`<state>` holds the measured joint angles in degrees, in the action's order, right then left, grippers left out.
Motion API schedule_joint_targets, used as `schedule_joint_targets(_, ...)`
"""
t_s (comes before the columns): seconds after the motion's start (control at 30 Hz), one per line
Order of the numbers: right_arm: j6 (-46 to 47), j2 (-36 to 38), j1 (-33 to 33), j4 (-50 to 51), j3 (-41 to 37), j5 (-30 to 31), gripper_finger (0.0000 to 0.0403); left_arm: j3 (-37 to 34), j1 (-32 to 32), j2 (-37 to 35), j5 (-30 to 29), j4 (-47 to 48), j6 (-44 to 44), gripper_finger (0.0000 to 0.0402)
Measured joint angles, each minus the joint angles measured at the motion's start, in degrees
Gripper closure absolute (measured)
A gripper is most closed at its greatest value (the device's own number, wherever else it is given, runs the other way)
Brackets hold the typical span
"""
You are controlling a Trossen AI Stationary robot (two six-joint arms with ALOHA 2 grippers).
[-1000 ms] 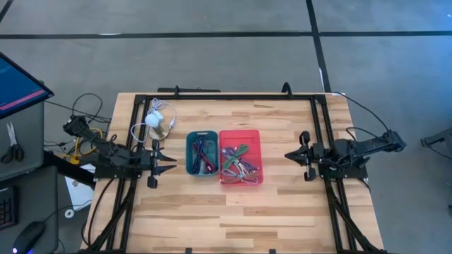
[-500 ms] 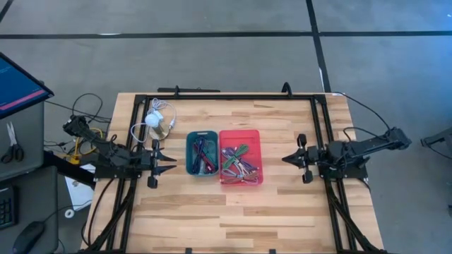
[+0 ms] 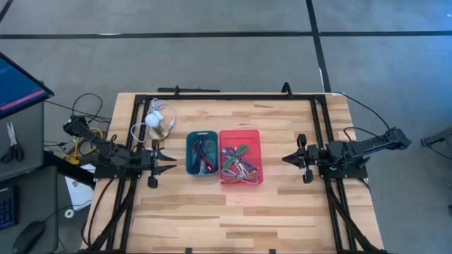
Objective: Pick & Place USB Port
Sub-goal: Return to Home Position
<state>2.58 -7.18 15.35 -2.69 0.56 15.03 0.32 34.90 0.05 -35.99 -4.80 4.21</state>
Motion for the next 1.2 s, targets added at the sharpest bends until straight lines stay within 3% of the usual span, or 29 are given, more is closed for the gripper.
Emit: schedule_joint_targets(1.2, 2.44, 0.04, 0.0, 0.08, 0.0, 0.0, 0.04, 0.02, 0.0, 0.0, 0.0, -0.57, -0.02, 0.0308)
